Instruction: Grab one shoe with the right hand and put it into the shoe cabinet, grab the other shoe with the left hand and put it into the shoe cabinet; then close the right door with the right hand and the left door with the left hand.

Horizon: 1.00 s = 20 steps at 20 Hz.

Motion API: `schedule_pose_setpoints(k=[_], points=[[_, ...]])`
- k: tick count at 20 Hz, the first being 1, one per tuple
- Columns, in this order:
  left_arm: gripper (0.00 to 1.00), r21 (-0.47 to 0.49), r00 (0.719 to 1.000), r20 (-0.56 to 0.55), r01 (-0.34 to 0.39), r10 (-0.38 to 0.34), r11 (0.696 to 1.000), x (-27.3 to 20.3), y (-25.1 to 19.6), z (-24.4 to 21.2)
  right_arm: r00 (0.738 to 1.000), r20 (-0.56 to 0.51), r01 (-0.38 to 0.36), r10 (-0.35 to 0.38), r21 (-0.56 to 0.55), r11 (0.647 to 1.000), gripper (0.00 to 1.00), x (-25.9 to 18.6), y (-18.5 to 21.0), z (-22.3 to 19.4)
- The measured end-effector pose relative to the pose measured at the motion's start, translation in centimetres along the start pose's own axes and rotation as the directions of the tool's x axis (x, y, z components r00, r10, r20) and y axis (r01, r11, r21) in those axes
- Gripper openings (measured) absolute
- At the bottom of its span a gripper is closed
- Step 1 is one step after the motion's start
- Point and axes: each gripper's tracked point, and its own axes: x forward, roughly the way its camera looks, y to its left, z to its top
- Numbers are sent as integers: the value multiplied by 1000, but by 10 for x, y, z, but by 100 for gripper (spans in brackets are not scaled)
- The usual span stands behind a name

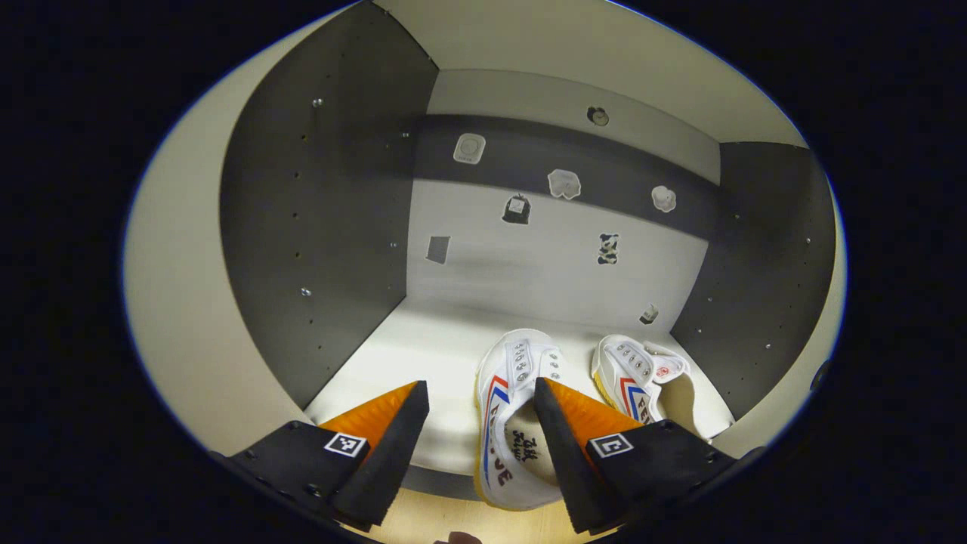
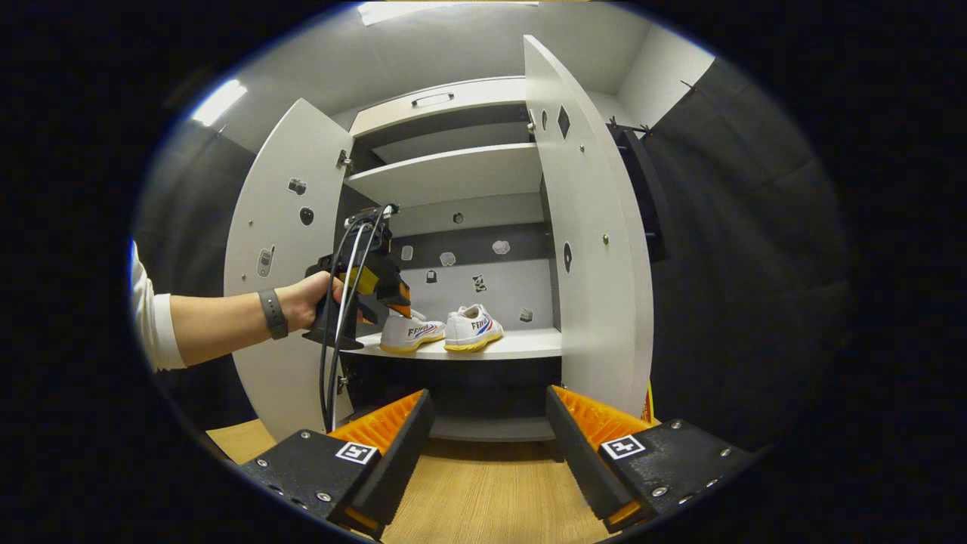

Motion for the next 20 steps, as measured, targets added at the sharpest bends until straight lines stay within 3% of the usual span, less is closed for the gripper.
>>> schedule_pose_setpoints(k=[4,8,11,14,20], points=[[93,60,983,147,99,-107,993,-58,-13,25,1000,9,-12,12,-5,1000,92,8,5,5],[96,94,948,292,102,-126,990,-120,-3,28,999,19,-31,31,-5,1000,92,6,12,9],[93,101,929,352,87,-117,991,-165,9,13,999,24,-38,38,0,999,92,11,14,15],[98,98,906,412,66,-101,993,-201,20,-8,999,26,-41,41,-4,999,92,12,15,19],[97,43,914,394,87,-97,995,-236,29,-84,999,28,-29,29,-9,1000,92,7,19,17]])
